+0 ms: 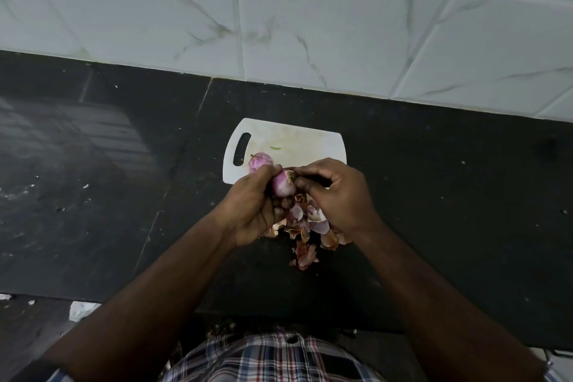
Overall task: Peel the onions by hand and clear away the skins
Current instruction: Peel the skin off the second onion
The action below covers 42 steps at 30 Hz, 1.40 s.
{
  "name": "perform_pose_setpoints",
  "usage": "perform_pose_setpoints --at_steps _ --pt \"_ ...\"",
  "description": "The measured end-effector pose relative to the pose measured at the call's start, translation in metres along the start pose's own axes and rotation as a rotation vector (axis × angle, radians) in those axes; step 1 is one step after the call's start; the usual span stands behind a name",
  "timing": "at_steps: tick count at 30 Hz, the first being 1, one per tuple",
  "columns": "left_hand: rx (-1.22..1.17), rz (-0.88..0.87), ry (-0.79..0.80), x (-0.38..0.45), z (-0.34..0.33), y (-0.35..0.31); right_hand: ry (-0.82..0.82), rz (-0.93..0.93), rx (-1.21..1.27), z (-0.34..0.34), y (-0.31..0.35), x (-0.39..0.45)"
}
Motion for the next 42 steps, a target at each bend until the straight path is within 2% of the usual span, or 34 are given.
perform_pose_setpoints --at_steps 8,13,15,17,19,22,26,30,32,35,37,38,42 --pt "0.101 -0.027 0.001 0.003 -0.004 -0.001 -0.104 0.065 -0.118 0.001 0.006 0.001" --pt "0.208 -0.035 -0.005 0.002 0.002 -0.008 0.018 -0.158 0.032 -0.014 -0.002 0.003" --pt "0.235 -0.034 0.008 0.001 0.001 -0.009 -0.009 -0.289 0.156 -0.014 -0.011 0.006" --pt "0.207 -0.027 0.011 0.000 0.001 -0.009 -0.047 -0.342 0.218 -0.004 -0.018 0.009" --pt "0.152 -0.029 -0.016 0.000 0.005 -0.010 0.016 -0.257 0.194 0.002 -0.011 0.009" --pt "0.130 -0.045 -0.066 0.000 0.006 -0.012 0.058 -0.017 0.014 0.002 0.007 0.004" --pt "0.131 -0.059 -0.077 0.001 0.001 -0.010 -0.040 0.085 -0.059 -0.008 0.012 0.004" --pt "0.175 -0.056 -0.067 0.004 0.003 -0.007 -0.163 0.107 -0.161 -0.012 0.013 0.004" --pt "0.167 -0.058 -0.066 0.005 0.005 -0.007 -0.173 -0.018 -0.133 -0.018 0.010 0.002" --pt "0.164 -0.069 -0.044 0.002 0.003 -0.010 -0.135 -0.412 0.064 -0.034 -0.008 -0.001" --pt "0.182 -0.073 -0.004 -0.001 0.001 -0.011 -0.155 -0.579 0.169 -0.028 -0.023 0.001" --pt "0.191 -0.078 0.005 -0.002 0.002 -0.012 -0.125 -0.563 0.176 -0.022 -0.026 0.004" --pt "0.208 -0.097 0.014 -0.010 -0.001 -0.019 0.135 -0.249 0.010 -0.003 -0.005 0.009"
Point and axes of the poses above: each hand's wrist, its own x-axis towards the middle knuckle, its own z-axis out of the back of the hand, y = z × x, the point moved 6 cm from there along x, towards the middle knuckle, and after that the axes turned 9 degrees about -x, right-handed, at the moved point
